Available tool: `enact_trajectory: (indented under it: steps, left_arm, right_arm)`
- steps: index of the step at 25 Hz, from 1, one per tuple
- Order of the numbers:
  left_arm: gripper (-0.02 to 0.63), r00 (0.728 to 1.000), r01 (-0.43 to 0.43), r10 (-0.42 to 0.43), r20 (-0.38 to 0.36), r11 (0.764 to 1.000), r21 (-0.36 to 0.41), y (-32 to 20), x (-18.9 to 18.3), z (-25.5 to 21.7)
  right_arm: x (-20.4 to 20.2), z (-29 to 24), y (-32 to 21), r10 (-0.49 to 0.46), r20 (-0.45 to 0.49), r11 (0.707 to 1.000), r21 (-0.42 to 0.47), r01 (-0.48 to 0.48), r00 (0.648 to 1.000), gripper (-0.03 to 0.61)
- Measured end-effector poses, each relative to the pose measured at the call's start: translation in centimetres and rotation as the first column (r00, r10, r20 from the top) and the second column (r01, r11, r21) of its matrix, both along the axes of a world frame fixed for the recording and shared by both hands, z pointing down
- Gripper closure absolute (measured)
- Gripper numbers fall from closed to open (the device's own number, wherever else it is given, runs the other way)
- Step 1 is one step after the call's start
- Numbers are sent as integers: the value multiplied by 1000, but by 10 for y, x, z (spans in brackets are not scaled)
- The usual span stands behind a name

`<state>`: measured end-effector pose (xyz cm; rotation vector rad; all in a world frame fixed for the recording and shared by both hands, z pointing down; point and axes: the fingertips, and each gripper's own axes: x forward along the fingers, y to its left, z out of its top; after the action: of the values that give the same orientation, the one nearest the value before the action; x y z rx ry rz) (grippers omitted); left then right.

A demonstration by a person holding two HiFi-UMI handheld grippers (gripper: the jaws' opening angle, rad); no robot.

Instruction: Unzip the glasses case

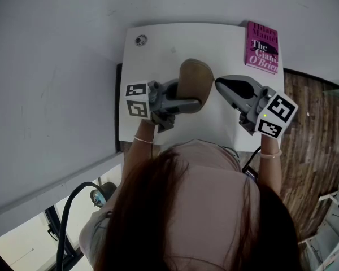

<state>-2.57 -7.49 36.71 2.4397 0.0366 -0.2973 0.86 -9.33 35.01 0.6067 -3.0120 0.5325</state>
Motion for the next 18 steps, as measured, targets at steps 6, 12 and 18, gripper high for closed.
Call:
enact_trajectory:
  steps: [6,12,18]
  left_arm:
    - [325,999,21,-22,-28,999,-25,-7,-2,1]
    - [325,999,28,-30,-38,999,-39,-9,-1,4]
    - [324,995,42,-49,-86,996,-74,-15,-2,3]
  right_arm:
    - [-2,5,-2,2,-2,1000,-10,-2,1000,575]
    - [-1,8,-3,13,-2,1000,-19,-13,1000,574]
    - [-2,12,-2,13,4,1000,-28,-13,1000,575]
